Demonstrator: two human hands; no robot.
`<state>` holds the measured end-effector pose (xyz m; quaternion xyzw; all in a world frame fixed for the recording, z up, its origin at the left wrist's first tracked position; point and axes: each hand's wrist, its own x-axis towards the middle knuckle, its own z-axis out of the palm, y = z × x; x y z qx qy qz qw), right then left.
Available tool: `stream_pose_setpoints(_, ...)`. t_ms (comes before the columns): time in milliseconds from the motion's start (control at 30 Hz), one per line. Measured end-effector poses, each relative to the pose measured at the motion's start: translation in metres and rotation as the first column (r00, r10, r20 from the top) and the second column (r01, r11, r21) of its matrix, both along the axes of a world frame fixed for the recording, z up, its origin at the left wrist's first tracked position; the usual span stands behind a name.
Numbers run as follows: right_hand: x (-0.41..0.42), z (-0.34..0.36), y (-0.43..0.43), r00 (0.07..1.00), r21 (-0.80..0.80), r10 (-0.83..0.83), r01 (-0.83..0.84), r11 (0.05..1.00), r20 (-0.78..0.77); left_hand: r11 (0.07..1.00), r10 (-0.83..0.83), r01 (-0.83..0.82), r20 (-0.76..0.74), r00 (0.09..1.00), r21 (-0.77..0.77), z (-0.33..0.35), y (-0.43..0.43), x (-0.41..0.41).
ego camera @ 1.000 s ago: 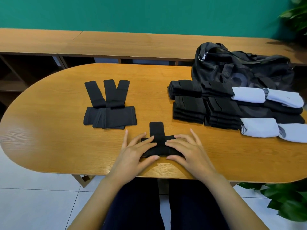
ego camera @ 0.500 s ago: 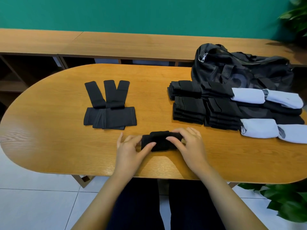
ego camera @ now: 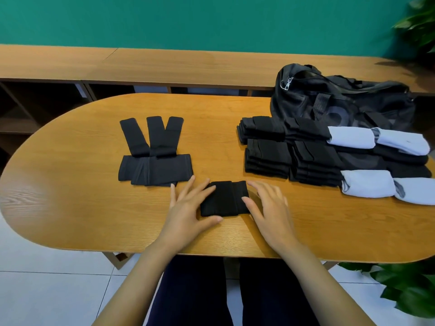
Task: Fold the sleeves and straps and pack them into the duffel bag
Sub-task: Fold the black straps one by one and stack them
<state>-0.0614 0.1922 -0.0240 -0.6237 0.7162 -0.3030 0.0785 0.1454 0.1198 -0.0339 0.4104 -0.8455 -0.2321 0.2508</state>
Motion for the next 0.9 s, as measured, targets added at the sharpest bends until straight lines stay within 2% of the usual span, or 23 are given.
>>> stream_pose_setpoints(67, 0.001, 0.002, 0.006, 0.999, 0.015, 0.006, -0.007, 1.000, 0.035, 0.999, -0.030, 0.033, 0.086, 0.996, -0.033, -0.003, -0.003, 0.001)
stream_pose_setpoints(167, 0.005, 0.002, 0.010, 0.998, 0.032, 0.042, -0.044, 0.999, 0.051, 0.995, 0.012, 0.001, 0.125, 0.992, -0.103, -0.004, -0.006, 0.001)
stream_pose_setpoints(233, 0.008, 0.002, 0.009, 0.992, 0.042, 0.124, -0.123, 0.992, -0.027, 0.988, 0.068, -0.051, 0.120, 0.990, -0.144, -0.004, -0.006, -0.002)
stream_pose_setpoints(333, 0.013, 0.001, 0.005, 0.941, 0.123, 0.252, -0.229, 0.966, -0.226, 0.979, 0.139, -0.122, 0.098, 0.985, -0.165, -0.003, -0.007, -0.006)
stream_pose_setpoints(500, 0.025, 0.006, -0.008, 0.866, 0.183, 0.297, -0.242, 0.953, -0.402, 0.971, 0.186, -0.175, 0.049, 0.981, -0.165, -0.001, -0.009, -0.009)
stream_pose_setpoints(600, 0.026, 0.011, -0.017, 0.854, 0.134, 0.289, -0.256, 0.957, -0.433, 0.942, 0.295, -0.299, -0.046, 0.954, -0.153, 0.000, -0.012, -0.005)
stream_pose_setpoints(700, 0.020, 0.028, -0.033, 0.857, 0.053, 0.243, -0.247, 0.968, -0.454, 0.906, 0.396, -0.402, -0.073, 0.915, -0.129, -0.003, -0.014, 0.002)
stream_pose_setpoints(800, -0.003, 0.050, -0.061, 0.858, -0.038, 0.143, -0.185, 0.982, -0.493, 0.897, 0.436, -0.439, -0.061, 0.898, -0.060, -0.008, -0.016, 0.004)
stream_pose_setpoints(900, -0.041, 0.067, -0.092, 0.842, -0.047, 0.033, -0.069, 0.996, -0.539, 0.896, 0.444, -0.444, 0.009, 0.896, -0.033, -0.011, -0.019, 0.003)
